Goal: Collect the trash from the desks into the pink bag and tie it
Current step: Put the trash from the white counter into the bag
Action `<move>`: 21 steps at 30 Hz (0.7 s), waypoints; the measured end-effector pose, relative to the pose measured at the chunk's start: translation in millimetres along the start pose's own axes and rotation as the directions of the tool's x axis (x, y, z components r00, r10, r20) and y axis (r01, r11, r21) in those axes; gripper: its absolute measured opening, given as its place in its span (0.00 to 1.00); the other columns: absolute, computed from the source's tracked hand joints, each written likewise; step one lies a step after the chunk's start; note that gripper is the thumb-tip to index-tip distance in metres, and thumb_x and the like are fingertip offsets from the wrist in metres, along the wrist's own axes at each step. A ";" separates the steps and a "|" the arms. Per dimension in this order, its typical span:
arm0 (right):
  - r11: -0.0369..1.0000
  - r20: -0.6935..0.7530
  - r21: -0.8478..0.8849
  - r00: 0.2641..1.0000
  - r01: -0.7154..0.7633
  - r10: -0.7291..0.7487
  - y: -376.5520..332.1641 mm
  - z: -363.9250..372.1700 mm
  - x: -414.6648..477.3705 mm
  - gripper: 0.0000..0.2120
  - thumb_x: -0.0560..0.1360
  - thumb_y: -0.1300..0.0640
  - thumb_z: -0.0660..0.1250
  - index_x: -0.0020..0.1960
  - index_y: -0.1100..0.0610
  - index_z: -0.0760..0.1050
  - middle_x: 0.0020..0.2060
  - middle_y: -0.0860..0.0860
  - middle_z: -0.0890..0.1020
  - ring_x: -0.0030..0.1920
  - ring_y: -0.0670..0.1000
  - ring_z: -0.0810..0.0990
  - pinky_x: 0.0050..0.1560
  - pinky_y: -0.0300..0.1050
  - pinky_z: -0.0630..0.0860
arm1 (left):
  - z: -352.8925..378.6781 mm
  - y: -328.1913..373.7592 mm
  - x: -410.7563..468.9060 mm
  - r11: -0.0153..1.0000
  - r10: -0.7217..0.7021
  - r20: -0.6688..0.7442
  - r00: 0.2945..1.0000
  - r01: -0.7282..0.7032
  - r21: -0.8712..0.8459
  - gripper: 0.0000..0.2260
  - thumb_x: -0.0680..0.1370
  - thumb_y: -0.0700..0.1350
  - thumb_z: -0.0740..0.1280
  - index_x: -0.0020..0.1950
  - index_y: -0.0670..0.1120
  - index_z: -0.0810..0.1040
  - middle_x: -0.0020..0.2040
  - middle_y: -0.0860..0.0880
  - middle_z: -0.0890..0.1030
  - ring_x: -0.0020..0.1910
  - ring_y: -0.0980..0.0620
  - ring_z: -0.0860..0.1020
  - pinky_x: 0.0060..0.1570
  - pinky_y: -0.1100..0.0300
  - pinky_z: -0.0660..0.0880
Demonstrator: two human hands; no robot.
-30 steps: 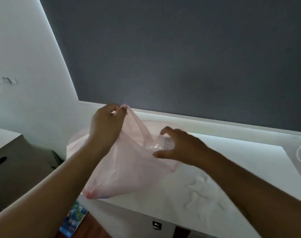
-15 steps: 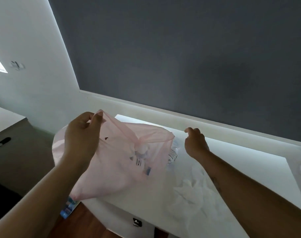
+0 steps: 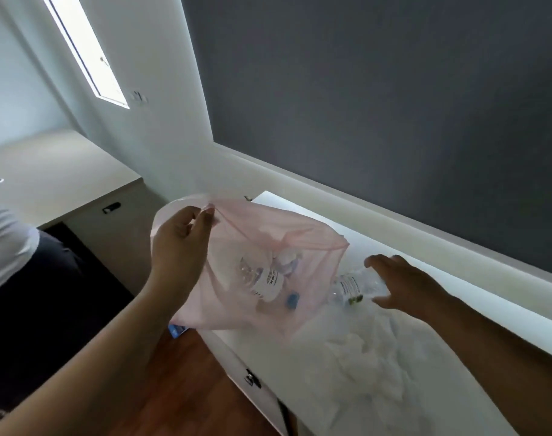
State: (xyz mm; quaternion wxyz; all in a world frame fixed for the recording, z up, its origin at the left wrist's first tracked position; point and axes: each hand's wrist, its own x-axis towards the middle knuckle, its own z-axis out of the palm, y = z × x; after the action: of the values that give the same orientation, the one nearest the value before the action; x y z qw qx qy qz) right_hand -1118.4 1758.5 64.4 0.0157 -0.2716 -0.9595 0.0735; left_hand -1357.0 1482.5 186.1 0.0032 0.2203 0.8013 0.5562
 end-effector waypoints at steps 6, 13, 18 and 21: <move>0.876 -0.217 0.472 0.951 -0.096 0.221 34.9 -29.3 -42.9 0.31 0.65 0.52 0.79 0.62 0.47 0.66 0.56 0.46 0.68 0.47 0.53 0.80 0.43 0.48 0.80 | -3.3 -5.8 -3.7 0.999 -0.035 -0.056 0.998 0.033 -0.036 0.13 0.82 0.56 0.61 0.41 0.59 0.80 0.32 0.63 0.80 0.31 0.65 0.76 0.29 0.71 0.67; 0.771 -0.212 0.604 0.973 0.201 -0.088 -131.0 -40.6 -21.6 0.28 0.63 0.41 0.77 0.56 0.36 0.64 0.54 0.43 0.68 0.45 0.44 0.79 0.42 0.41 0.80 | 5.8 1.7 -10.4 0.997 -0.078 -0.067 0.995 0.078 -0.007 0.13 0.82 0.56 0.60 0.48 0.53 0.81 0.38 0.60 0.78 0.38 0.59 0.74 0.36 0.63 0.68; 0.768 -0.181 0.615 0.980 0.176 -0.080 -218.9 -28.6 11.4 0.32 0.69 0.42 0.74 0.67 0.48 0.65 0.62 0.51 0.70 0.59 0.54 0.75 0.56 0.46 0.77 | 7.2 3.1 -17.3 0.995 -0.096 -0.051 0.994 0.097 0.015 0.14 0.82 0.56 0.59 0.44 0.54 0.81 0.37 0.63 0.81 0.38 0.65 0.76 0.38 0.62 0.68; 0.820 -0.165 0.516 0.968 0.248 -0.189 -237.9 -18.1 18.9 0.35 0.71 0.40 0.71 0.73 0.49 0.62 0.67 0.53 0.68 0.63 0.54 0.74 0.62 0.46 0.74 | 10.2 1.0 -23.1 0.997 -0.078 -0.044 0.996 0.079 0.020 0.14 0.83 0.55 0.59 0.44 0.54 0.81 0.37 0.71 0.79 0.38 0.71 0.75 0.39 0.64 0.68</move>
State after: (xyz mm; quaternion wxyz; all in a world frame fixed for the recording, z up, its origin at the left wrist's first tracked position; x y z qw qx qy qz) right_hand -1256.7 1570.6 117.7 0.1498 -0.1483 -0.9237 0.3198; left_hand -1333.2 1483.6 177.6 0.0052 0.1766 0.8153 0.5514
